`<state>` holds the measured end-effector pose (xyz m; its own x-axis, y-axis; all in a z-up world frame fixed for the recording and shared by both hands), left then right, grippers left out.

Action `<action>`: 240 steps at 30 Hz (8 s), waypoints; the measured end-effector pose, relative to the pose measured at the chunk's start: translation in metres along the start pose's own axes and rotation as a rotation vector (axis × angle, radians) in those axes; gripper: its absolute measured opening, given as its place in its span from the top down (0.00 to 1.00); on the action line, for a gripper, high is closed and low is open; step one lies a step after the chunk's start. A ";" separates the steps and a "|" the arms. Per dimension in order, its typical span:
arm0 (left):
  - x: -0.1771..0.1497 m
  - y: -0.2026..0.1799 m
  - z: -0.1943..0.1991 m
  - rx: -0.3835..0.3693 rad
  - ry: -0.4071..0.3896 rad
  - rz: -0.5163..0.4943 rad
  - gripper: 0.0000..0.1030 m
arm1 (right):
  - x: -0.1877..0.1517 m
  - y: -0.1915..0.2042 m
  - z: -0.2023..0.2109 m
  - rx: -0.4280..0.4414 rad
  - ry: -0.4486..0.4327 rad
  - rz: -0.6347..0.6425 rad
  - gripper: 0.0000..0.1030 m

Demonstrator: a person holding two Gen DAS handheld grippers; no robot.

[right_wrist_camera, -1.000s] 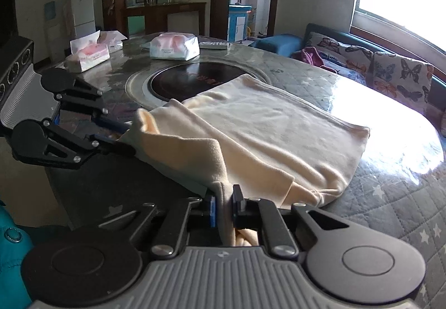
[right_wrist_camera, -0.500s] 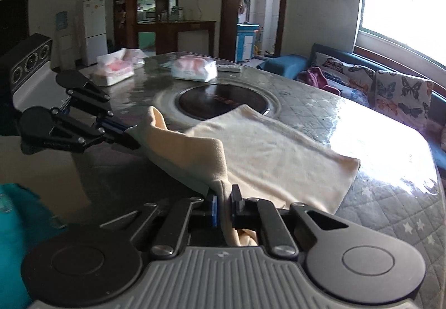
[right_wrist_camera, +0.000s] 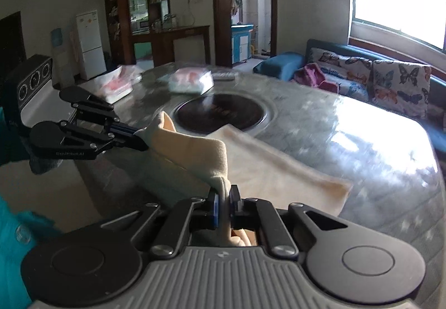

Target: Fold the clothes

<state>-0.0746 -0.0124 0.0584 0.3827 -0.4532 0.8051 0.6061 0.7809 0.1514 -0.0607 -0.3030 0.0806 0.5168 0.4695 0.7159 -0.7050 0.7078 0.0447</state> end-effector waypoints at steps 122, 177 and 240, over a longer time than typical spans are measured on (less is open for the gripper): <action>0.026 0.062 -0.159 0.037 0.240 0.343 0.75 | -0.017 -0.122 -0.109 -0.232 0.019 -0.342 0.81; -0.012 -0.002 -0.101 0.036 0.208 0.254 0.58 | -0.057 -0.023 -0.075 -0.253 0.042 -0.115 0.67; -0.014 0.057 -0.062 0.203 0.222 0.538 0.00 | -0.001 0.069 -0.096 -0.082 0.070 0.227 0.29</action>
<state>-0.0025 0.0118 0.0204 0.7472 -0.0345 0.6637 0.1509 0.9814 -0.1188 -0.0634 -0.2042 0.0163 0.3839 0.6546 0.6512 -0.7665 0.6192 -0.1705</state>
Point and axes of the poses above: each gripper's, at about its wrist camera, not at the fingertips, and z roughly against the way its jaws point, y to its left, x to its top, the point moved 2 cm from there along -z, roughly the way its jaws point, and after that the axes turned 8 degrees about y, right-handed, at the moved point
